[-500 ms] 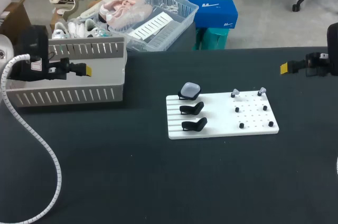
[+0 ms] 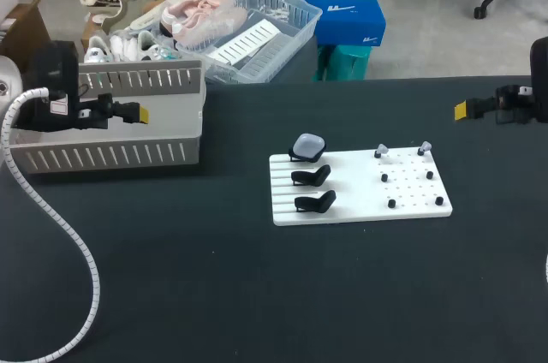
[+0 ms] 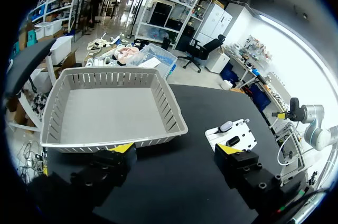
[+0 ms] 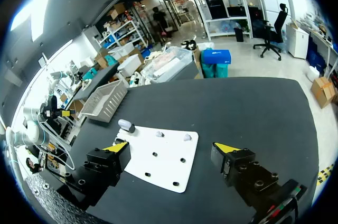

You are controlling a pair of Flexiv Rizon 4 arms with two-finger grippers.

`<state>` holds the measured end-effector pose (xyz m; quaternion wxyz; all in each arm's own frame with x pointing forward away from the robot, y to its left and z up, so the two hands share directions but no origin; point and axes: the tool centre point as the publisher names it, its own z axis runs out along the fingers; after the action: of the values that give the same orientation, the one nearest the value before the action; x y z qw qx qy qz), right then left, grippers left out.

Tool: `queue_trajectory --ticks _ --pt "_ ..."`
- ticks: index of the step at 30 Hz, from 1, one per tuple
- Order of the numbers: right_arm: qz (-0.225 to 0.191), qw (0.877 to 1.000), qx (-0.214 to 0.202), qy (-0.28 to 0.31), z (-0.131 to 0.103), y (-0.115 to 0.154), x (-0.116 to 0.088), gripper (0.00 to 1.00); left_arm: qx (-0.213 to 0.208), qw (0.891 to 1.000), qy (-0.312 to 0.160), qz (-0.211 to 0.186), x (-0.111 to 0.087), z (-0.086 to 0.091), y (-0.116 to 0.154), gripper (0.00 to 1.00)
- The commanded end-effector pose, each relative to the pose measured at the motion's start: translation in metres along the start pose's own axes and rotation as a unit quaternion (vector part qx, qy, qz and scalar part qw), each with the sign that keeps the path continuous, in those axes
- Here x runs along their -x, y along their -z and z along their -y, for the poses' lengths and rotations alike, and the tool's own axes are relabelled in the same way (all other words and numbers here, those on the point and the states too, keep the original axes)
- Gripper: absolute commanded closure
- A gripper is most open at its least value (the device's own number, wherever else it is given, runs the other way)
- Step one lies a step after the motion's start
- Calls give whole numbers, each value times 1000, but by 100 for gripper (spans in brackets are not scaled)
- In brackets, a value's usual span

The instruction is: Pick up each earbud case from the left stands, insert the matching earbuds, close the lid, and place the case in the box.

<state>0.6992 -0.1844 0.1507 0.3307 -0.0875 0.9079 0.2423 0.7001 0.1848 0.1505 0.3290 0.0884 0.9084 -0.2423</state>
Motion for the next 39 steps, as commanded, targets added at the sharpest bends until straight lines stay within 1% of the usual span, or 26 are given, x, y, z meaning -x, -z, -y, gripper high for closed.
queue_trajectory --ticks 1,4,7,9,11,12,13,14,15,16,17,18,19,20,21,22,25,26,27,28,29,30,32,35,38,39 --pt "0 1000 0 0 0 0 0 0 -2 1000 -22 2 2 3 -2 0" --pt "0 1000 0 0 0 0 0 0 -26 996 -81 8 6 13 -4 0" --pt "0 1000 0 0 0 0 0 0 -56 987 -150 15 8 25 -5 0" --pt "0 1000 0 0 0 0 0 0 -85 975 -203 21 8 33 -4 0" --pt "0 1000 0 0 0 0 0 0 -118 961 -248 36 7 41 -4 0" --pt "0 1000 0 0 0 0 0 0 -129 953 -270 40 7 43 -6 0" --pt "0 1000 0 0 0 0 0 0 -132 945 -295 49 6 45 -10 0" --pt "0 1000 0 0 0 0 0 0 -142 938 -312 59 5 48 -13 0" --pt "0 1000 0 0 0 0 0 0 -161 931 -323 59 4 51 -16 0" --pt "0 1000 0 0 0 0 0 0 -169 923 -338 70 3 54 -18 0" --pt "0 1000 0 0 0 0 0 0 -179 911 -347 131 1 58 -20 0" --pt "0 1000 0 0 0 0 0 0 -196 903 -355 139 -1 60 -23 0" --pt "0 1000 0 0 0 0 0 0 -195 904 -364 113 -2 63 -26 0" --pt "0 1000 0 0 0 0 0 0 -193 897 -376 133 -2 67 -32 0" --pt "0 1000 0 0 0 0 0 0 -195 891 -388 134 -4 70 -37 0" --pt "0 1000 0 0 0 0 0 0 -212 885 -399 118 -5 72 -41 0" --pt "0 1000 0 0 0 0 0 0 -242 866 -423 109 -8 80 -56 0" --pt "0 1000 0 0 0 0 0 0 -264 853 -437 105 -9 80 -60 0" --pt "0 1000 0 0 0 0 0 0 -281 851 -433 97 -9 83 -65 0" --pt "0 1000 0 0 0 0 0 0 -290 846 -438 95 -8 85 -69 0" --pt "0 1000 0 0 0 0 0 0 -306 835 -447 93 -9 87 -72 0" --pt "0 1000 0 0 0 0 0 0 -314 832 -448 92 -9 90 -76 0" --pt "0 1000 0 0 0 0 0 0 -318 831 -448 92 -6 98 -81 0" --pt "0 1000 0 0 0 0 0 0 -331 821 -456 94 -4 108 -88 0" --pt "0 1000 0 0 0 0 0 0 -323 814 -472 98 -5 117 -97 0" --pt "0 1000 0 0 0 0 0 0 -318 816 -472 98 -5 120 -102 0"
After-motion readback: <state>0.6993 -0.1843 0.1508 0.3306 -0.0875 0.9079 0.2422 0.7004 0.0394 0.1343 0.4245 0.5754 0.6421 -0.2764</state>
